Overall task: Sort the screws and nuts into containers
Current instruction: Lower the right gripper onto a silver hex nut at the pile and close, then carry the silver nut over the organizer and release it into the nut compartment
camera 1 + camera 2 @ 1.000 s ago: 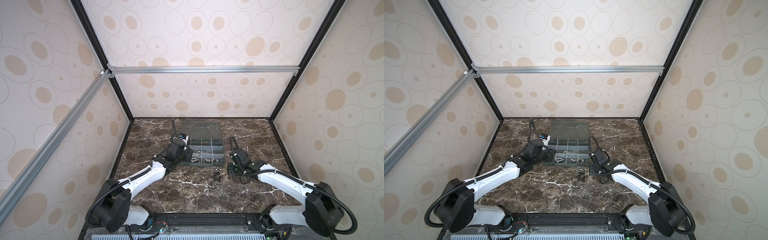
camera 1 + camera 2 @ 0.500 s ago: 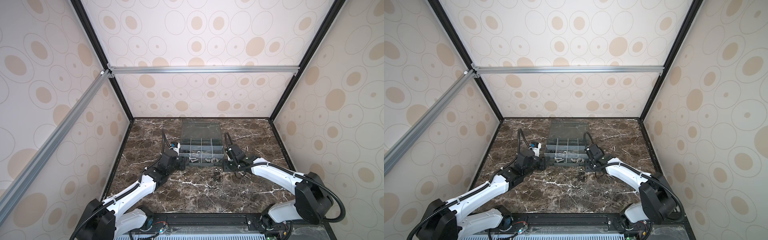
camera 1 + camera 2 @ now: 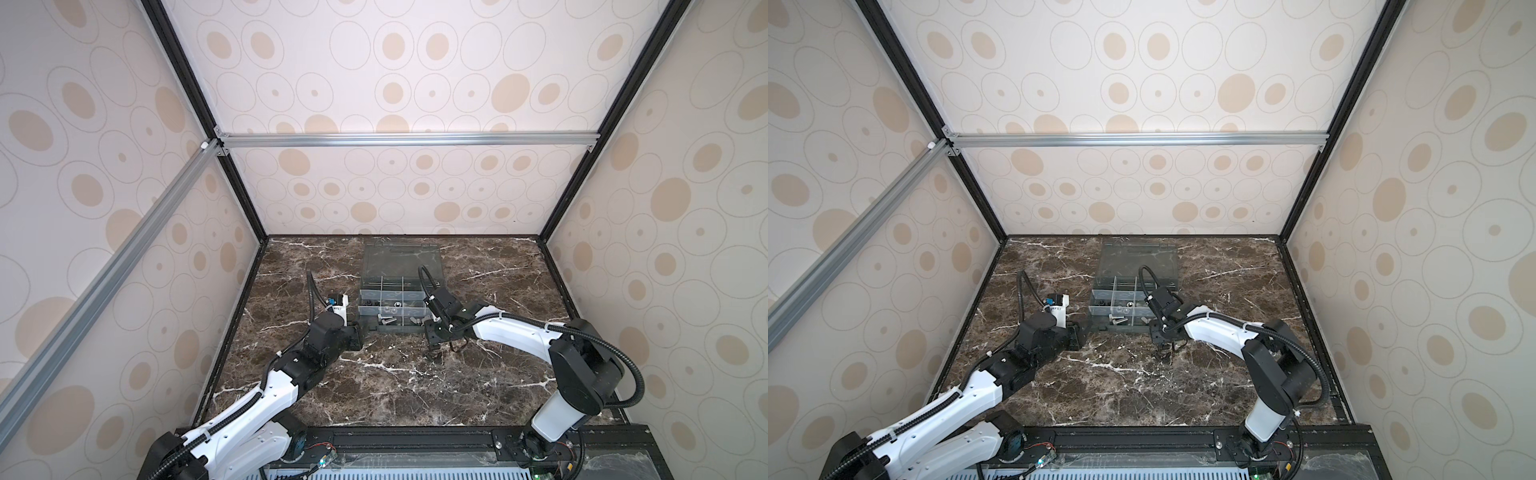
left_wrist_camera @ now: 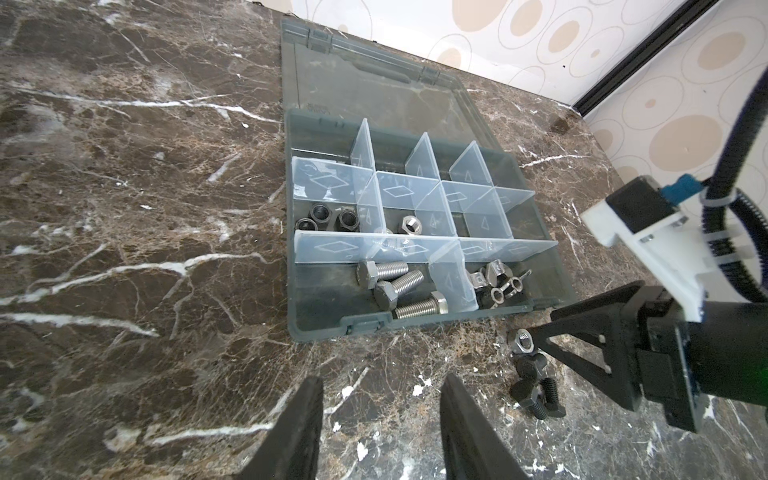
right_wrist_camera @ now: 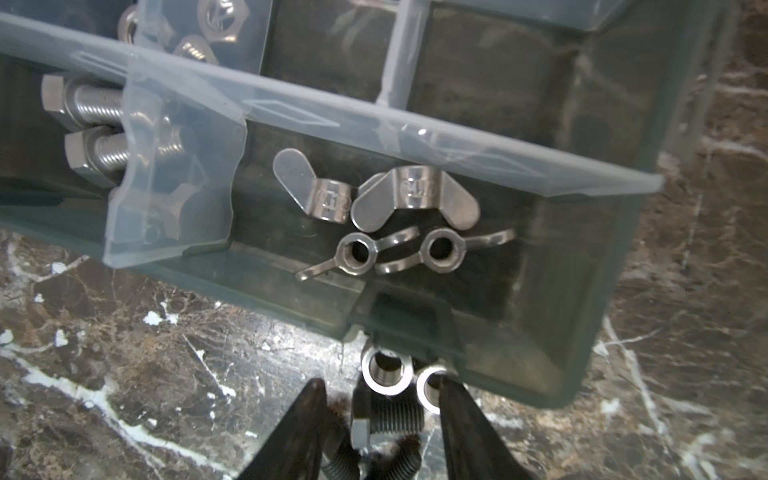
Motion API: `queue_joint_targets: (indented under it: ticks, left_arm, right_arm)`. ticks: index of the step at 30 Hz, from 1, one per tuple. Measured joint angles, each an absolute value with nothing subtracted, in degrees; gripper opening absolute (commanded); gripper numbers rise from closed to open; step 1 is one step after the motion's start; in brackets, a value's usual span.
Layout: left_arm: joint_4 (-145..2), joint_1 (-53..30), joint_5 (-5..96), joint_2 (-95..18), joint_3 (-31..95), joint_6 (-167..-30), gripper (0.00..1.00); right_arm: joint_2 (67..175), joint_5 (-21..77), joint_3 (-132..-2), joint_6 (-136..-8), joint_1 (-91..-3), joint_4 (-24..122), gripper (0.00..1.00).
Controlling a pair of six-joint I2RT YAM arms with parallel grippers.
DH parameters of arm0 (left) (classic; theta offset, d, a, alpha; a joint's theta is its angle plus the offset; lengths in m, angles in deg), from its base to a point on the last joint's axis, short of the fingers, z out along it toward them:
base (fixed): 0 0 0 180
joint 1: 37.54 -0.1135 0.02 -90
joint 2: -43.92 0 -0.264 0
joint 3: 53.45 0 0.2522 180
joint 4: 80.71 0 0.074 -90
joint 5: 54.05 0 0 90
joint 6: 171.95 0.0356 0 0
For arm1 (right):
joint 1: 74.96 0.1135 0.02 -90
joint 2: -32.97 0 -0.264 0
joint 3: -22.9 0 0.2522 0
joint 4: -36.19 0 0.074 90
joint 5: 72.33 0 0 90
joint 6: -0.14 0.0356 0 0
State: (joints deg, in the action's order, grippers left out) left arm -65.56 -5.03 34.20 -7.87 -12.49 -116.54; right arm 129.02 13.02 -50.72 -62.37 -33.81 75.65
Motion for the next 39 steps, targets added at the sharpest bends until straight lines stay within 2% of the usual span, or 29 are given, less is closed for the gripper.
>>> queue_joint_targets:
  ticks: [22, 39]
  left_arm:
    - [-63.02, -5.03, 33.04, -1.67, -16.84, -119.99, 0.46]
    - [-63.0, -5.03, 33.04, -1.67, -16.86, -120.28, 0.47]
  right_arm:
    - [135.64, 11.62, -53.28, -68.71, -32.63, 77.0, 0.42]
    - [136.52, 9.96, -53.45, -69.67, -31.58, 77.33, 0.23]
